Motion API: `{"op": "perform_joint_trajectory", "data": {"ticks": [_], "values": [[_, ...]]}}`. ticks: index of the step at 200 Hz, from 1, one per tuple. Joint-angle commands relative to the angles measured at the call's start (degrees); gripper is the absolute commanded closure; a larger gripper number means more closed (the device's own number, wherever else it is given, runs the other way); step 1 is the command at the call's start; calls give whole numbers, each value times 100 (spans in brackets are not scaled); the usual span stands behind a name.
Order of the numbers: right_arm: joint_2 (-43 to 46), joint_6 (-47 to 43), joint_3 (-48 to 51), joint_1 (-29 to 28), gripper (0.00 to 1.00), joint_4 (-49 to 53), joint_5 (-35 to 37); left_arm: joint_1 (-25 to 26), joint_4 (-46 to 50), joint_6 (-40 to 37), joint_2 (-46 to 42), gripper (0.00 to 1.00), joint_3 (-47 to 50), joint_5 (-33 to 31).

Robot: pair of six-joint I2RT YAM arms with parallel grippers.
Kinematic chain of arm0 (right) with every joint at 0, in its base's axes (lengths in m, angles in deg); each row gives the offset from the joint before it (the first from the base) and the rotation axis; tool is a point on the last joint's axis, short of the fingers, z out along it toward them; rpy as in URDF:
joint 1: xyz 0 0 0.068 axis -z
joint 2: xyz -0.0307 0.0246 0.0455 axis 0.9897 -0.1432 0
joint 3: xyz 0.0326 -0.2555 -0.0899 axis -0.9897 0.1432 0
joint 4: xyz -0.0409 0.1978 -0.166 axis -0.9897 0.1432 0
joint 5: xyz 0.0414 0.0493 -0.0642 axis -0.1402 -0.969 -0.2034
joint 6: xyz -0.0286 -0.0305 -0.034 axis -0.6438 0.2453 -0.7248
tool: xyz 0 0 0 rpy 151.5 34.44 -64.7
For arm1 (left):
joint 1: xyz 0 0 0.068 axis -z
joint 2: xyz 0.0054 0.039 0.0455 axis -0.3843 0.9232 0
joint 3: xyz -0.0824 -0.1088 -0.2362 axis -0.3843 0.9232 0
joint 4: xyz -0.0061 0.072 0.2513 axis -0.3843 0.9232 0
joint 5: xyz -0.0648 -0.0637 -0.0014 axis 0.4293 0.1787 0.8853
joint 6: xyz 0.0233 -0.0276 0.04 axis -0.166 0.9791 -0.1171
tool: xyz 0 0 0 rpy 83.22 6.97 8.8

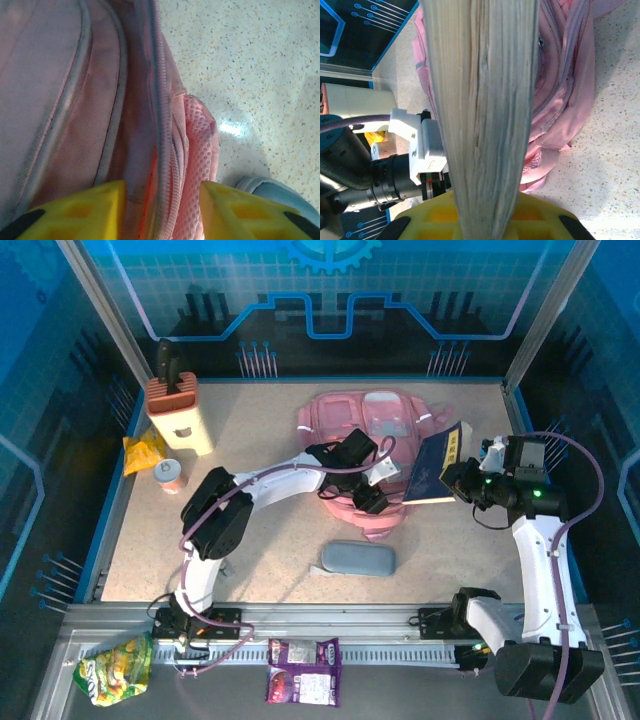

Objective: Pack the student bag

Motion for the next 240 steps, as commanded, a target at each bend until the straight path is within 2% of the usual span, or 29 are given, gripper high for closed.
{"op": "perform_joint_trajectory", "data": {"ticks": [1, 36, 58, 93, 135, 179, 212, 240], "values": [[110, -134, 63, 127, 90, -45, -236, 15, 335, -19, 182, 65, -287, 258], [158, -169, 55, 212, 90, 51, -289, 9, 408, -30, 240, 90, -393, 240], [218, -161, 31, 238, 90, 116, -299, 0, 212, 59, 93, 100, -301, 208], [314, -220, -118, 247, 91, 351, -287, -25, 42, 183, -304, 100, -266, -122], [440, -404, -465, 250, 90, 790, -154, -170, -281, 350, -982, 100, -122, -143], [537, -370, -692, 226, 91, 1220, -175, -362, -158, 811, -1364, 100, -705, -717], [943, -27, -244, 43, 91, 940, -229, -389, -392, 890, -1538, 100, -1031, -1365], [992, 260, 179, -317, 91, 666, -326, -465, -197, 932, -1429, 100, -1539, -1834]]}}
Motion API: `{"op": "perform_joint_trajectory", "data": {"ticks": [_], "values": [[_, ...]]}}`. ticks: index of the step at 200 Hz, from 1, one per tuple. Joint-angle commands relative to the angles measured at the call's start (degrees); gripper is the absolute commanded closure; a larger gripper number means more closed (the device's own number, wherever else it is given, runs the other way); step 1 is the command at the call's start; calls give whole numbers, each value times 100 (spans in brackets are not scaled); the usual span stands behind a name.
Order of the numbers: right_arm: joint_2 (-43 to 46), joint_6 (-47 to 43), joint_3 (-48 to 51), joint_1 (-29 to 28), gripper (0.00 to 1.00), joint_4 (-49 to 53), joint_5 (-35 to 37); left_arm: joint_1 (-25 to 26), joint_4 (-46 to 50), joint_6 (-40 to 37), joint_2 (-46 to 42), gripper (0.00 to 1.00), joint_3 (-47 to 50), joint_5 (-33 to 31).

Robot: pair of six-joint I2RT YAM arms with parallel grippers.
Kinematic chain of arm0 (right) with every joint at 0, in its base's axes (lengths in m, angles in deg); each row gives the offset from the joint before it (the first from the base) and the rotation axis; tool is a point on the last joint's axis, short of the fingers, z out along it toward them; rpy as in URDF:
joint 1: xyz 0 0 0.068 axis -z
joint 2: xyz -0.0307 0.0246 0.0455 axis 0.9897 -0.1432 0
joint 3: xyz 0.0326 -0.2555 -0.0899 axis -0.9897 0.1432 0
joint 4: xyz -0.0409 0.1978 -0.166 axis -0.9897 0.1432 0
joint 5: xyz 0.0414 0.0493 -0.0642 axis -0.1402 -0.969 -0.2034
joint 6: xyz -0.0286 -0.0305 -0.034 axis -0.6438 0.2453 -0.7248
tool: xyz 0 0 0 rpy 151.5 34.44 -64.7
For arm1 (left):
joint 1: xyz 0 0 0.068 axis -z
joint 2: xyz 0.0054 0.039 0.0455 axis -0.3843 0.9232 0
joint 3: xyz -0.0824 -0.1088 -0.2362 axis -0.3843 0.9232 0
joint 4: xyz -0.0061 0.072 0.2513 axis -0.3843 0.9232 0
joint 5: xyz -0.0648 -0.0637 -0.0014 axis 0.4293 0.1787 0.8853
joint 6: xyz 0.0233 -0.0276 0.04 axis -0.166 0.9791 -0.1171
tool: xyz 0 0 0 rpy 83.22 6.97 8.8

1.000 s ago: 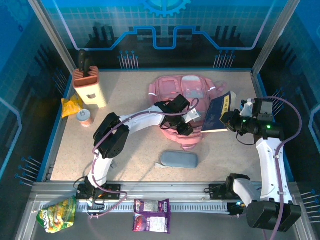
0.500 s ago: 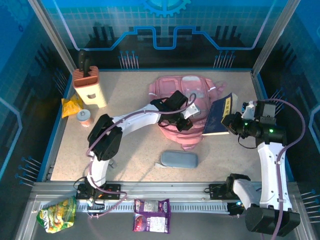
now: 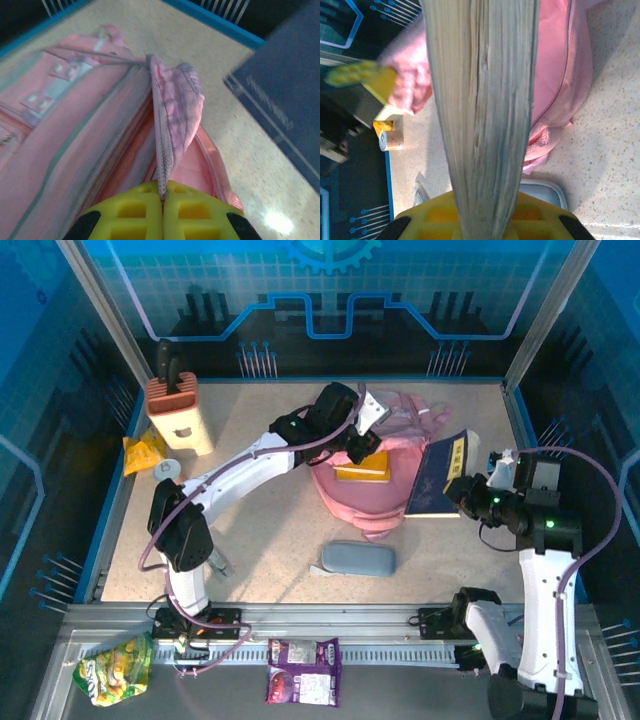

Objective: Pack the student bag

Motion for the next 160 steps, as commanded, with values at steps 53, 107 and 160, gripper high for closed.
{"op": "perform_joint_trajectory", "data": {"ticks": [53, 107, 160], "values": [[-461, 1169, 951, -1908, 91, -1769, 294, -131, 77, 279, -377, 100, -827, -793], [-1976, 2121, 1818, -3120, 90, -5294, 191, -145, 74, 501, -586, 100, -720, -817], [-3189, 2518, 1767, -3108, 82, -7362, 544, -151, 98, 514, -733, 100, -555, -848]]}}
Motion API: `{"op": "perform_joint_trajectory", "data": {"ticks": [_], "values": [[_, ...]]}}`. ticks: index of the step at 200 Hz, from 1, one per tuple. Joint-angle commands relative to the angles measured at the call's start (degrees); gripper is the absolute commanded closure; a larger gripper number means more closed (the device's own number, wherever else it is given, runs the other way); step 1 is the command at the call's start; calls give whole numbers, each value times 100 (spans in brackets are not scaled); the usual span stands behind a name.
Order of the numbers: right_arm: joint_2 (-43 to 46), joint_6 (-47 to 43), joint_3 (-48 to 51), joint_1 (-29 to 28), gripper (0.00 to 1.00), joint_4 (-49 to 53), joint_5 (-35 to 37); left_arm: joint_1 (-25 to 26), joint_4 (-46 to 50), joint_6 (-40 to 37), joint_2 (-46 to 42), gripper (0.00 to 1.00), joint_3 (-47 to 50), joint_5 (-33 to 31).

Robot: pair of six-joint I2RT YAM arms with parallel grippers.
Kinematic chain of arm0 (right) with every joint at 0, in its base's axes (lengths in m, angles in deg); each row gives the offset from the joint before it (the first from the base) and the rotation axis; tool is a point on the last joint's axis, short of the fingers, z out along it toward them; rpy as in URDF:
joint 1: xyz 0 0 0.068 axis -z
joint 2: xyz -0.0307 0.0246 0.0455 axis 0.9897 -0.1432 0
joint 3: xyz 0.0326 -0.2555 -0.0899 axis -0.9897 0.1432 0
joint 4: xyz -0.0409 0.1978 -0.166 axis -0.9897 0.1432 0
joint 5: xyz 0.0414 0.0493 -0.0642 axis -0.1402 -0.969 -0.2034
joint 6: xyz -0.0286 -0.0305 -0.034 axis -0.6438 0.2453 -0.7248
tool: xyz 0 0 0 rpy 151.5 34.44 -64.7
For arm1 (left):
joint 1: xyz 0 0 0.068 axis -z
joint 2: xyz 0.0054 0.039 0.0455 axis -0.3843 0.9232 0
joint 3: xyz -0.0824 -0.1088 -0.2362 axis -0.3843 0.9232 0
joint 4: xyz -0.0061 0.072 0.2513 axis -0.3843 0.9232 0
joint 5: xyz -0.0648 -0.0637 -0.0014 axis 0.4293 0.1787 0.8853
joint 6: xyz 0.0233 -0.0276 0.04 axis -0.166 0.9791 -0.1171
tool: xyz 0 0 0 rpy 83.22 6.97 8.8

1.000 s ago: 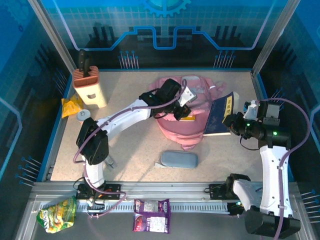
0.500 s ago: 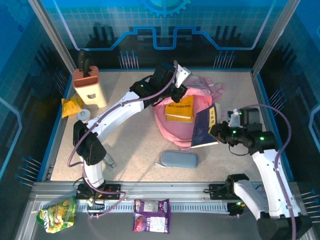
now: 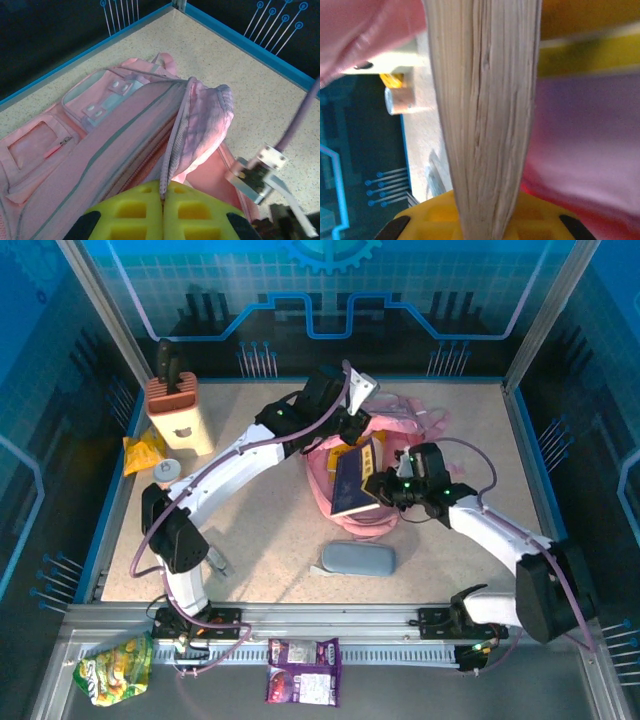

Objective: Pack the student bag

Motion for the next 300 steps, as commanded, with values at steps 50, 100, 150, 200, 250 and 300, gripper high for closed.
{"op": "perform_joint_trajectory", "data": {"ticks": [50, 100, 150, 200, 250, 300], "values": [[-1277, 480, -264, 128, 72, -2067, 644, -16, -493, 234, -653, 100, 111, -80], [-988, -98, -390, 91, 42, -671, 1188, -20, -480, 217, -649, 100, 120, -127], [288, -816, 89, 42, 30, 994, 1699, -28, -549, 269, -649, 100, 143, -113], [185, -460, 414, -861, 56, 879, 1940, -29, -577, 326, -641, 100, 57, -19], [-876, -561, -302, -1178, 76, 259, 2398, -31, -385, 393, -631, 100, -60, 55], [-1558, -848, -823, -851, 81, -622, 3063, -28, -279, 442, -693, 100, -10, 80]]}}
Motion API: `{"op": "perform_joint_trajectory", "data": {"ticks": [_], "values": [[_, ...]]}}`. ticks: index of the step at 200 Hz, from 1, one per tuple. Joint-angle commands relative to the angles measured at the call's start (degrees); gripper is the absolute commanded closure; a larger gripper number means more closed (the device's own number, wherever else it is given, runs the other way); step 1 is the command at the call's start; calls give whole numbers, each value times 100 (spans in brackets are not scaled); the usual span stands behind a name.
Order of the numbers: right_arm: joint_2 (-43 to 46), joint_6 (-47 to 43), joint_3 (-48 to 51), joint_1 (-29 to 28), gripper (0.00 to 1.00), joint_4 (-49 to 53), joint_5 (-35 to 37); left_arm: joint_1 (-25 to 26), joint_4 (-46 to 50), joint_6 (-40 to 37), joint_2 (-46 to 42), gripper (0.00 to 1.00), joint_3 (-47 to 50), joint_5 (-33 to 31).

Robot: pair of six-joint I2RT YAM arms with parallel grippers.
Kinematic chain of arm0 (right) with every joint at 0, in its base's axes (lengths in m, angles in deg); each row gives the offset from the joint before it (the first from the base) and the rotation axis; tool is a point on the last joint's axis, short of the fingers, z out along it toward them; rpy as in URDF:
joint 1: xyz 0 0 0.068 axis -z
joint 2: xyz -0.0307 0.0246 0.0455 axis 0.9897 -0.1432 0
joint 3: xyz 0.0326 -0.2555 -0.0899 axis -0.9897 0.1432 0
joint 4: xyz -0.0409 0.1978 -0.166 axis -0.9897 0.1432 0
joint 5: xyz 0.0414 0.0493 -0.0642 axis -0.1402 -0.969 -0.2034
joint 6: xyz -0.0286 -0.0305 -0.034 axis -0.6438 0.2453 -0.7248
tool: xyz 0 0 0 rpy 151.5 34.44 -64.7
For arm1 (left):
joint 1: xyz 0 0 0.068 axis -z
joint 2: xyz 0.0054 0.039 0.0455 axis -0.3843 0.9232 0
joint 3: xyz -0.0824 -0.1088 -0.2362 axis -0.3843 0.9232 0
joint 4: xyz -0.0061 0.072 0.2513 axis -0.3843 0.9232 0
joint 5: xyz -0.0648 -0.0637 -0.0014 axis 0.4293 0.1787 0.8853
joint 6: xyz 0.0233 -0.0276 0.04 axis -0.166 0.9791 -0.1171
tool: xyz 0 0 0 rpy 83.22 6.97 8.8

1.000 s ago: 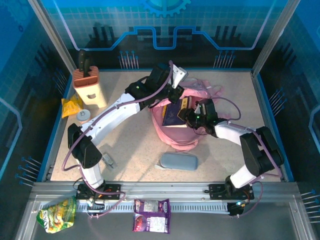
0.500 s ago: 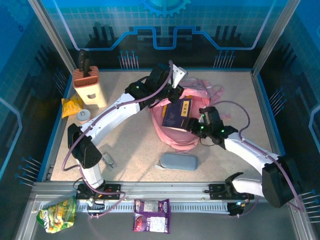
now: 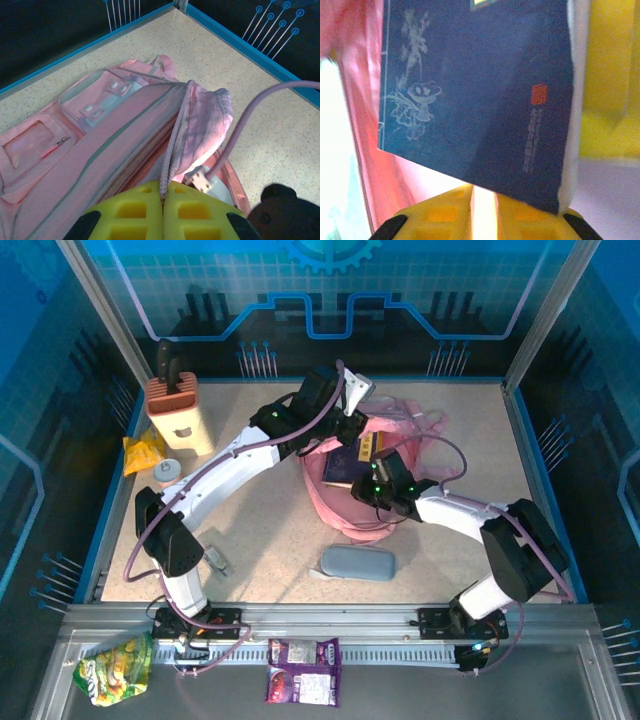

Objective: Pack the student bag

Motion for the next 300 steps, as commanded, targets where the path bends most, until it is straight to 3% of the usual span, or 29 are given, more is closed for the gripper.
{"op": "perform_joint_trajectory", "data": {"ticks": [1, 32, 69, 90, 117, 164, 206, 229, 245, 300], "values": [[-207, -312, -315, 132, 81, -551, 563, -26, -334, 155, -505, 100, -168, 52], [-25, -410, -22, 142, 79, -525, 296, -28, -291, 184, -538, 100, -48, 66], [1165, -496, 887, -53, 67, -423, -197, -29, -412, 398, -575, 99, 309, 240], [2083, -596, 1136, -71, 53, 417, -90, -29, -552, 575, -641, 91, 698, 447], [3275, -737, 1336, 51, 42, 1359, 130, -56, -423, 743, -761, 71, 1102, 467], [4516, -1012, 1152, 457, 24, 2897, -97, -227, -1007, 1274, -1640, 48, 2497, 556], [3993, -792, 1002, 607, 0, 3108, -788, -1501, -1393, 2850, -1399, 38, 3446, 1409], [3532, -623, 932, 595, 0, 3166, -895, -2131, -2112, 3606, -1027, 38, 3907, 1892], [3384, -568, 982, 587, 0, 3053, -971, -2408, -2249, 3837, -686, 38, 3923, 1870], [3374, -140, 1501, 578, 0, 2421, -1160, -2809, -3082, 4201, 624, 39, 3580, 2175]]}}
